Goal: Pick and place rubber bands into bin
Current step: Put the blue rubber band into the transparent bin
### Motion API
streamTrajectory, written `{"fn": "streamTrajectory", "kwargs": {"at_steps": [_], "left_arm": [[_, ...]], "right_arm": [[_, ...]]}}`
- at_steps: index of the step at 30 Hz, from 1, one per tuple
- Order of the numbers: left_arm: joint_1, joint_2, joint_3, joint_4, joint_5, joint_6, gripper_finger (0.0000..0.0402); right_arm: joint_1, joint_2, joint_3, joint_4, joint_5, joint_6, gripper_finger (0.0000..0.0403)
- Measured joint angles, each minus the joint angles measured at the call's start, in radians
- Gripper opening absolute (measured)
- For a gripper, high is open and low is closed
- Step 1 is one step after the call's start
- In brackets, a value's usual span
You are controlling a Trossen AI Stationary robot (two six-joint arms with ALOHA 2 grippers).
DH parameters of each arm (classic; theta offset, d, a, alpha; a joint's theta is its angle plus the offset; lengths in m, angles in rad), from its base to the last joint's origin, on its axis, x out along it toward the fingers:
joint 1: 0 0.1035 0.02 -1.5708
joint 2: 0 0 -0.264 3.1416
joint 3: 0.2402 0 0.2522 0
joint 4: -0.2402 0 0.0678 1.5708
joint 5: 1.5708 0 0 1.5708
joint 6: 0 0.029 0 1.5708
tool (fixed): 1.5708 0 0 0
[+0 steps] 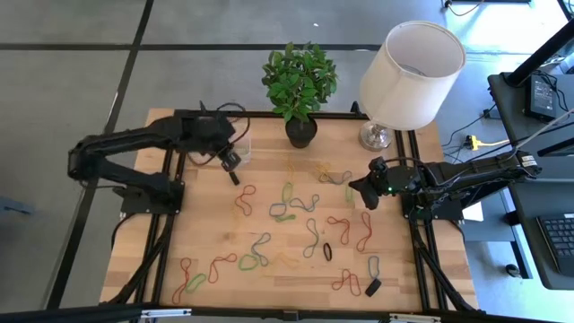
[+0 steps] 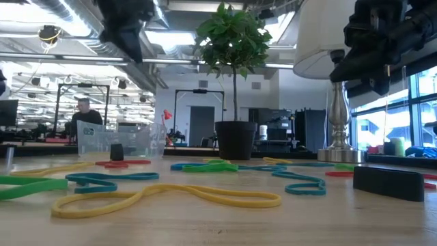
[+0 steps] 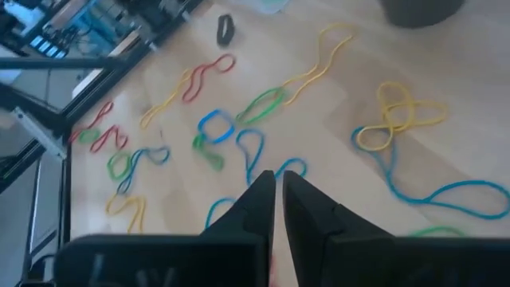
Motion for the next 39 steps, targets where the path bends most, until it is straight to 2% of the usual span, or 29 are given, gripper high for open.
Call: {"fn": "streamTrajectory", "kwargs": {"at_steps": [7, 11, 15, 18, 23, 29, 33, 36, 39], "left_arm": [[-0.283, 0.016, -0.001, 0.018, -0.147, -0.221, 0.0002], [-0.415, 0.021, -0.044, 0.120, -0.221, -0.303, 0.0002], [-0.502, 0.021, -0.121, 0.249, -0.230, -0.370, 0.0002], [-0.554, 0.021, -0.183, 0.335, -0.225, -0.412, 0.0001], [-0.612, 0.021, -0.270, 0.450, -0.225, -0.443, 0.0002], [-0.641, 0.021, -0.296, 0.455, -0.226, -0.441, 0.0001], [-0.655, 0.021, -0.296, 0.455, -0.218, -0.405, 0.0002], [-0.664, 0.021, -0.296, 0.455, -0.215, -0.400, 0.0001], [-0.664, 0.021, -0.296, 0.455, -0.215, -0.394, 0.0002]], "right_arm": [[0.004, 0.000, 0.000, -0.023, -0.083, -0.030, 0.0032], [0.004, 0.000, 0.000, -0.049, -0.153, -0.073, 0.0032], [0.004, 0.000, 0.000, -0.086, -0.170, -0.083, 0.0031], [0.008, 0.000, 0.000, -0.084, -0.183, -0.081, 0.0012], [0.070, 0.011, 0.010, -0.089, -0.193, -0.012, 0.0004], [0.203, 0.133, 0.112, -0.281, -0.193, 0.188, 0.0002], [0.302, 0.279, 0.233, -0.485, -0.199, 0.420, 0.0002], [0.371, 0.390, 0.313, -0.575, -0.255, 0.617, 0.0002], [0.435, 0.489, 0.356, -0.586, -0.328, 0.779, 0.0002]]}}
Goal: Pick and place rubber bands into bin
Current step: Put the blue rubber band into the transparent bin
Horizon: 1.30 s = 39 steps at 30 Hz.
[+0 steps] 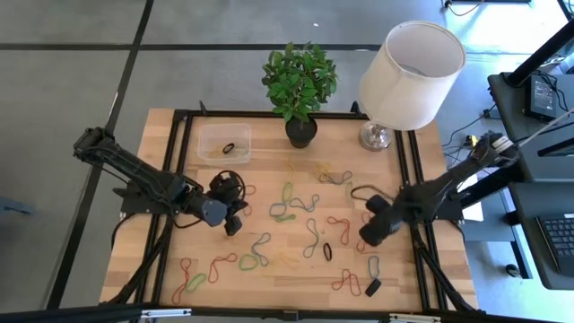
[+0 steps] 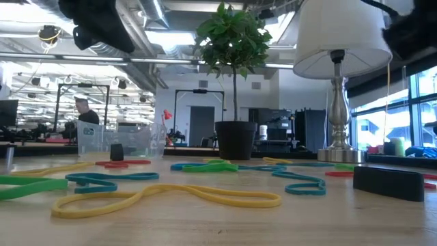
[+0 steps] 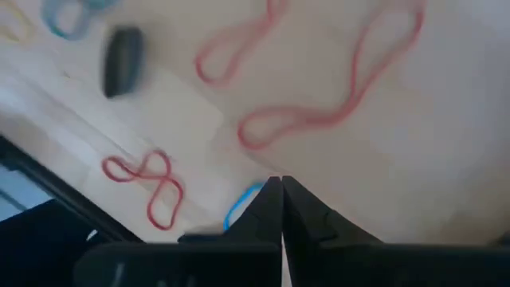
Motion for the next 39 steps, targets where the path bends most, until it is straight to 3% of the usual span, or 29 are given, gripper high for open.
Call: {"fn": "streamTrajectory", "kwargs": {"at_steps": [8, 18, 25, 30, 33, 39], "left_arm": [[0.025, -0.065, 0.000, 0.004, 0.087, 0.195, 0.0002], [0.054, -0.161, 0.000, 0.004, 0.129, 0.356, 0.0002], [0.082, -0.177, 0.000, 0.005, 0.134, 0.382, 0.0002], [0.105, -0.177, 0.000, 0.028, 0.153, 0.382, 0.0001], [0.117, -0.177, 0.000, 0.063, 0.144, 0.383, 0.0003], [0.137, -0.171, 0.000, 0.194, 0.140, 0.466, 0.0006]], "right_arm": [[0.147, 0.196, -0.008, 0.106, -0.036, 0.358, 0.0052], [0.231, 0.323, -0.038, 0.209, -0.064, 0.539, 0.0116], [0.235, 0.414, -0.034, 0.284, -0.072, 0.516, 0.0105], [0.236, 0.439, -0.031, 0.283, -0.075, 0.480, 0.0035], [0.239, 0.406, -0.018, 0.273, -0.024, 0.456, 0.0010], [0.192, 0.256, 0.068, 0.180, 0.353, 0.356, 0.0004]]}}
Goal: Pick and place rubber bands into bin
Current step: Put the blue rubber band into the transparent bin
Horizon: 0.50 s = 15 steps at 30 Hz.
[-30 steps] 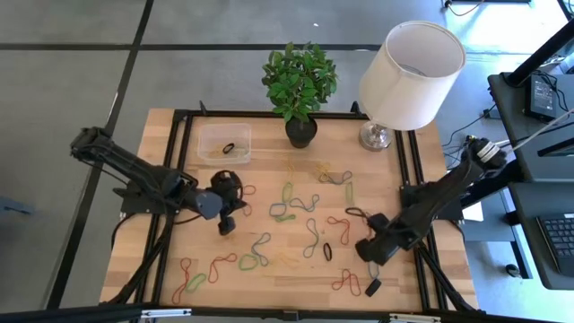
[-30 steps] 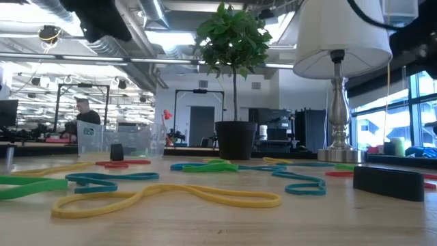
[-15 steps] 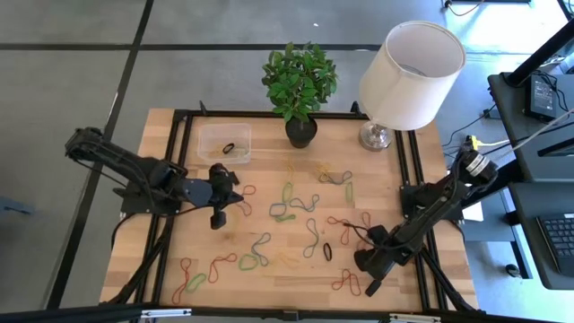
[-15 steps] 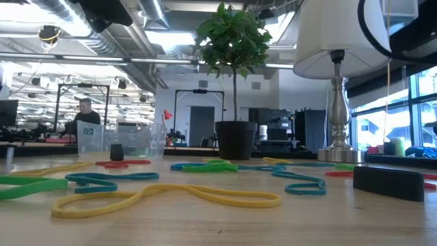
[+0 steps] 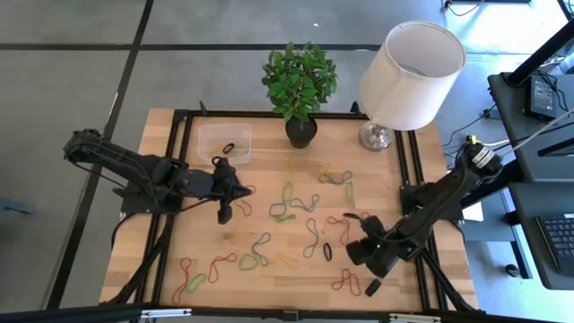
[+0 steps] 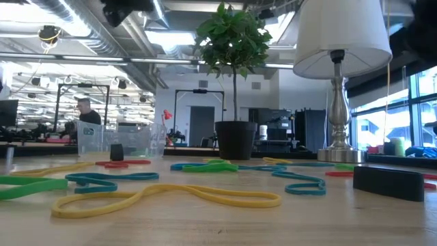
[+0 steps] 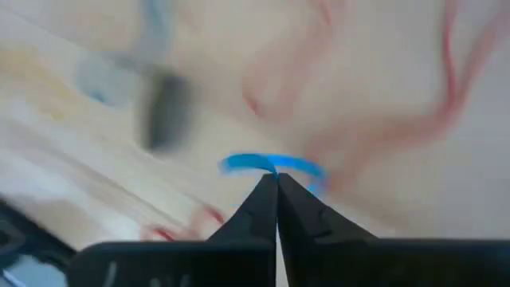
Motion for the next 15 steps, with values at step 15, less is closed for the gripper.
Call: {"fn": "streamTrajectory", "kwargs": {"at_steps": [15], "left_arm": [[0.004, 0.248, 0.000, 0.595, -0.038, 0.273, 0.0165]], "right_arm": [[-0.385, -0.138, 0.318, 0.035, 0.243, -1.222, 0.0001]]}}
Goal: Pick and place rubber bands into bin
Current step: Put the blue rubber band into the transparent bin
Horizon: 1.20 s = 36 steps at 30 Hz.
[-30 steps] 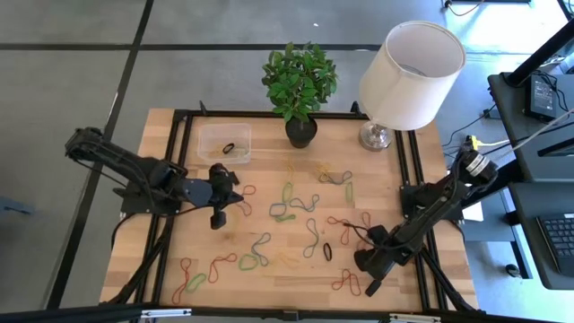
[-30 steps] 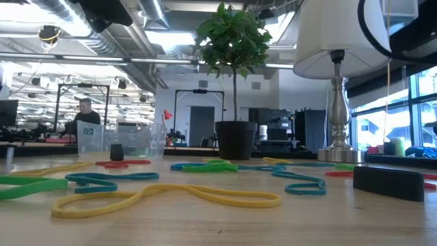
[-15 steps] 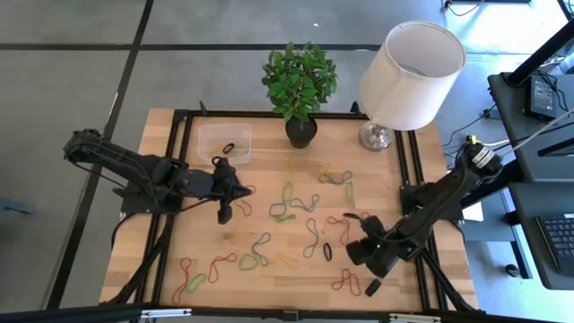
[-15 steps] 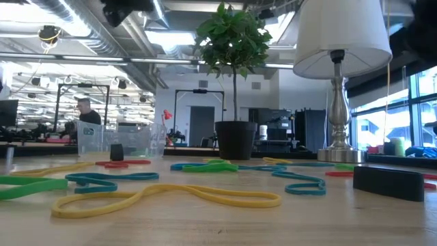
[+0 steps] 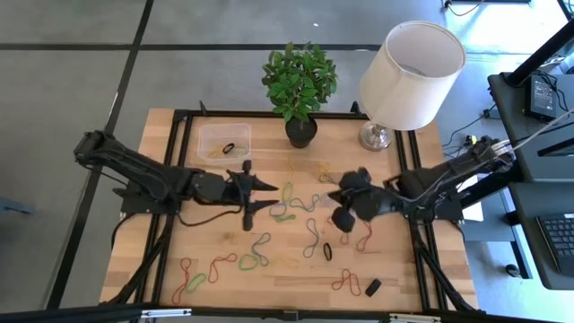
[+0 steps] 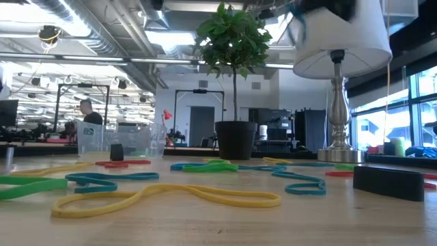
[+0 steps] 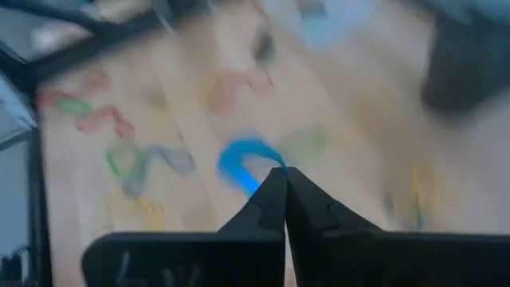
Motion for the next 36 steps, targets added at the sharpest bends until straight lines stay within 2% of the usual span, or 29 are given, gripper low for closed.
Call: {"fn": "streamTrajectory", "kwargs": {"at_steps": [4, 7, 10, 14, 20, 26, 31, 36], "left_arm": [[0.007, 0.103, 0.000, 0.223, -0.008, 0.016, 0.0202], [0.022, 0.177, 0.000, 0.378, -0.047, 0.027, 0.0216], [0.041, 0.242, 0.000, 0.516, -0.063, 0.004, 0.0221], [0.057, 0.311, 0.000, 0.640, -0.056, -0.039, 0.0221], [0.065, 0.383, 0.053, 0.664, 0.008, -0.102, 0.0221], [0.069, 0.444, 0.132, 0.651, 0.008, -0.049, 0.0221], [0.077, 0.455, 0.143, 0.611, 0.008, -0.083, 0.0219], [0.084, 0.455, 0.143, 0.582, 0.017, -0.112, 0.0183]], "right_arm": [[-0.049, 0.002, 0.058, 0.118, -0.008, -0.308, 0.0000], [-0.072, 0.001, 0.087, 0.182, -0.068, -0.469, 0.0000], [-0.089, 0.002, 0.092, 0.225, -0.142, -0.552, 0.0000], [-0.098, 0.002, 0.092, 0.226, -0.176, -0.613, 0.0000], [-0.097, 0.014, 0.091, 0.228, -0.199, -0.663, 0.0000], [-0.097, 0.029, 0.091, 0.210, -0.234, -0.668, 0.0000], [-0.097, 0.033, 0.091, 0.207, -0.237, -0.666, 0.0000], [-0.097, 0.033, 0.091, 0.208, -0.237, -0.666, 0.0000]]}}
